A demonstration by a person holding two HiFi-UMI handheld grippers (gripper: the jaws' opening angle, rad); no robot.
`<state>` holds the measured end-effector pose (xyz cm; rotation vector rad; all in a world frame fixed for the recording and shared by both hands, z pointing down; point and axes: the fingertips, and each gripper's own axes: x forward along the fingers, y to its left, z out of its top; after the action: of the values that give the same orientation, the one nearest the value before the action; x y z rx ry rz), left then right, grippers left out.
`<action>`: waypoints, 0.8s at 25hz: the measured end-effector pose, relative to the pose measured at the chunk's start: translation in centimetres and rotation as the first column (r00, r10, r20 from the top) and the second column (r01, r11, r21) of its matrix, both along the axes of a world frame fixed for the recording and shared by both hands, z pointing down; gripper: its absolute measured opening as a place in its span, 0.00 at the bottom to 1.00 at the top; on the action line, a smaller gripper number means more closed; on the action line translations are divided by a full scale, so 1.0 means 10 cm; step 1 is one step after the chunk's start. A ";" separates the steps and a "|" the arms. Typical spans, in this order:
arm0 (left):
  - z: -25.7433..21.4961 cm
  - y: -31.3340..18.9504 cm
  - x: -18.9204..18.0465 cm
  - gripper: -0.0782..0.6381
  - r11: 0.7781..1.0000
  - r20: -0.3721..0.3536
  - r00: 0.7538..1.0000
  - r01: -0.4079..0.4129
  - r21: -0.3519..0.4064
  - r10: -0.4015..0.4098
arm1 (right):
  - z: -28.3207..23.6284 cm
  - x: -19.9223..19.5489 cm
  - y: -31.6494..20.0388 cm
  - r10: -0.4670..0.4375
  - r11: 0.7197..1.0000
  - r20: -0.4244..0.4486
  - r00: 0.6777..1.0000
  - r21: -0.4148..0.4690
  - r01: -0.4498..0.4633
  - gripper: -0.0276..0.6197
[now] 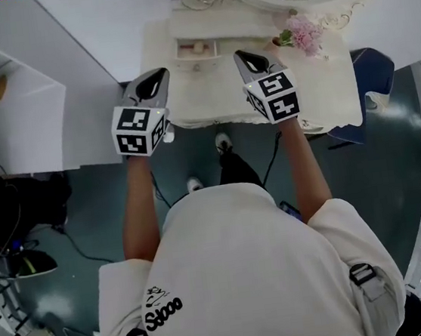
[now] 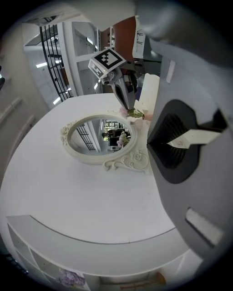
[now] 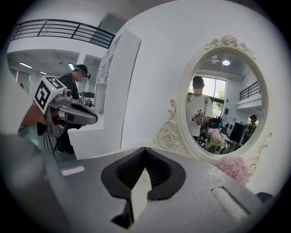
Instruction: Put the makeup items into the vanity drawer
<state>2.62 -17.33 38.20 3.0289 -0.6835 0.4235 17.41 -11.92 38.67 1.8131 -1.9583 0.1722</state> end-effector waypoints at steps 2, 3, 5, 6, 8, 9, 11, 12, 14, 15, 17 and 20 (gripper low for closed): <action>-0.13 0.11 -0.03 0.13 0.999 -0.015 1.000 -0.026 0.032 0.026 | -0.16 -0.06 0.18 0.026 0.999 -0.007 1.000 0.042 -0.025 0.05; -0.20 0.17 -0.05 0.13 0.998 -0.022 0.999 -0.037 0.048 0.038 | -0.24 -0.10 0.27 0.037 0.997 -0.009 0.999 0.063 -0.036 0.05; -0.33 0.28 -0.09 0.13 0.995 -0.040 0.997 -0.057 0.079 0.061 | -0.41 -0.18 0.41 0.054 0.993 -0.014 0.998 0.110 -0.052 0.05; -0.41 0.33 -0.12 0.13 0.994 -0.050 0.996 -0.067 0.092 0.072 | -0.50 -0.22 0.48 0.061 0.989 -0.019 0.998 0.133 -0.058 0.05; -0.56 0.45 -0.16 0.13 0.990 -0.076 0.993 -0.085 0.116 0.094 | -0.65 -0.32 0.61 0.071 0.983 -0.029 0.997 0.174 -0.065 0.05; -0.64 0.51 -0.18 0.13 0.987 -0.088 0.990 -0.094 0.129 0.106 | -0.72 -0.37 0.67 0.074 0.979 -0.034 0.997 0.192 -0.066 0.05; -0.77 0.61 -0.21 0.13 0.982 -0.104 0.986 -0.111 0.154 0.128 | -0.85 -0.46 0.78 0.076 0.973 -0.041 0.996 0.220 -0.065 0.05; -0.83 0.67 -0.23 0.13 0.979 -0.108 0.984 -0.120 0.165 0.139 | -0.91 -0.50 0.84 0.076 0.971 -0.044 0.996 0.232 -0.064 0.05; -0.92 0.78 -0.25 0.13 0.973 -0.115 0.980 -0.138 0.184 0.161 | -1.02 -0.56 0.94 0.080 0.965 -0.049 0.996 0.253 -0.065 0.05; -0.97 0.83 -0.25 0.13 0.970 -0.118 0.978 -0.147 0.192 0.172 | -1.06 -0.58 0.99 0.083 0.963 -0.049 0.995 0.262 -0.067 0.05; -1.04 0.92 -0.25 0.13 0.964 -0.119 0.974 -0.164 0.207 0.191 | -1.13 -0.61 1.08 0.088 0.959 -0.048 0.995 0.276 -0.072 0.05; -1.09 1.05 -0.27 0.13 0.957 -0.113 0.971 -0.183 0.225 0.212 | -1.17 -0.68 1.17 0.090 0.958 -0.049 0.995 0.279 -0.073 0.05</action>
<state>-0.08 -6.85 27.34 3.3058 -0.4453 0.1496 10.63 -0.18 27.00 2.0495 -1.9438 -0.1383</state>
